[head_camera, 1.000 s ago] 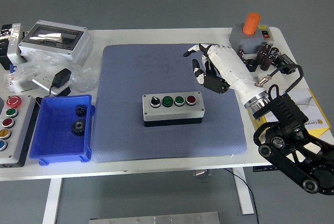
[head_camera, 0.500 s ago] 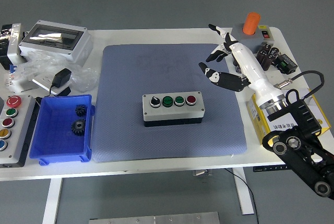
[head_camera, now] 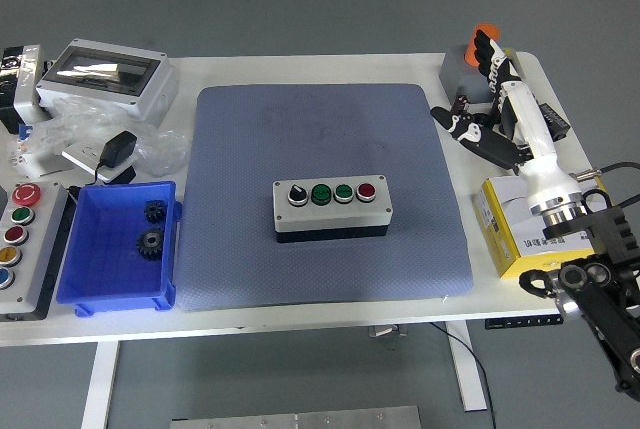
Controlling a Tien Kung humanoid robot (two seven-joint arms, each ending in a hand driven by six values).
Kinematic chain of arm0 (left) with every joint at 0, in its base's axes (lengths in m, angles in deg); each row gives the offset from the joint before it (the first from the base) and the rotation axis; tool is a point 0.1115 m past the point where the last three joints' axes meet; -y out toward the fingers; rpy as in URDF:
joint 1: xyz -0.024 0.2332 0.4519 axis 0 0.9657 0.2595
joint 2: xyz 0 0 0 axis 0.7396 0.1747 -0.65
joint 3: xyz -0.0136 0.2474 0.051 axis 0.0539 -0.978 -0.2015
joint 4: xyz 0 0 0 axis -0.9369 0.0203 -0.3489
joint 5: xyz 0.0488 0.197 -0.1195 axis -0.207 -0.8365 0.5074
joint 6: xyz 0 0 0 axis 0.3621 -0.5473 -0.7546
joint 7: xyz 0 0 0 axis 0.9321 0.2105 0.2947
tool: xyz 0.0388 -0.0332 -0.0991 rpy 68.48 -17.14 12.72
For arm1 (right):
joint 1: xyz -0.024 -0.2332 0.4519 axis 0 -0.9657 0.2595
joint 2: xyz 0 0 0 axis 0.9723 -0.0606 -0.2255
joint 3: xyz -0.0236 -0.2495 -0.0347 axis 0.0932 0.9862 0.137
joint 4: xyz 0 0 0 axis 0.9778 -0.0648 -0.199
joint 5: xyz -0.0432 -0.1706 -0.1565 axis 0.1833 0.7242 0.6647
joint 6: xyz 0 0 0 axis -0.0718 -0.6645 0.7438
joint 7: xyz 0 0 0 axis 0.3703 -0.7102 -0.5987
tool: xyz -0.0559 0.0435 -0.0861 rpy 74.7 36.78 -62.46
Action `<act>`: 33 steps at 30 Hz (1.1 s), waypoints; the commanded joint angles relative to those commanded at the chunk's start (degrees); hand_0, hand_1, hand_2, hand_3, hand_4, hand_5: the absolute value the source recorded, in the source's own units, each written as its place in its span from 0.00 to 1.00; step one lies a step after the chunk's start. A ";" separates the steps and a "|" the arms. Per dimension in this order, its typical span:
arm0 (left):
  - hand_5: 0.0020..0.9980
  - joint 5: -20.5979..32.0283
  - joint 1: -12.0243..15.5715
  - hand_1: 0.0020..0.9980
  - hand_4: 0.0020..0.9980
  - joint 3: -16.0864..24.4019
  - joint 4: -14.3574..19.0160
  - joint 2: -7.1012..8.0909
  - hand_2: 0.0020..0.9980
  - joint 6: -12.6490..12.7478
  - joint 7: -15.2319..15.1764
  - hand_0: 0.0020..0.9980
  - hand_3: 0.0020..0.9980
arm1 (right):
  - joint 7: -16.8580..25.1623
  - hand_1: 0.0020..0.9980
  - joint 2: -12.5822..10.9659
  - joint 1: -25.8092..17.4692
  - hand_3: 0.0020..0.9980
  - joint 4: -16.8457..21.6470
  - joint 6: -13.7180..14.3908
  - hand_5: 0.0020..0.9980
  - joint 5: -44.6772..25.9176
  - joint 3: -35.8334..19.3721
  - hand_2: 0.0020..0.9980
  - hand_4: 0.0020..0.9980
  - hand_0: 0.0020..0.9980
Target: Pick up the button,place it on the desk,press the button,press the button
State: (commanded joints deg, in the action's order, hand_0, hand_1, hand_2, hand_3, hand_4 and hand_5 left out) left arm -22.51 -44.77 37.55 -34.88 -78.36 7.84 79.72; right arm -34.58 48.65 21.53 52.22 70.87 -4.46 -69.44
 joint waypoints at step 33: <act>0.28 -7.07 -4.12 0.71 0.72 2.04 0.00 -4.25 0.61 -1.23 0.71 0.70 0.65 | -0.96 0.62 6.55 -4.54 0.66 -1.52 -19.24 0.64 -29.59 2.15 0.64 0.85 0.64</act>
State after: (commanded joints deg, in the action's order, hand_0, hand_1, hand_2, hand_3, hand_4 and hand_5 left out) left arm -29.58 -48.89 39.59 -34.88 -82.61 6.61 80.43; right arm -35.53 55.20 16.99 50.71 51.63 -34.05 -67.29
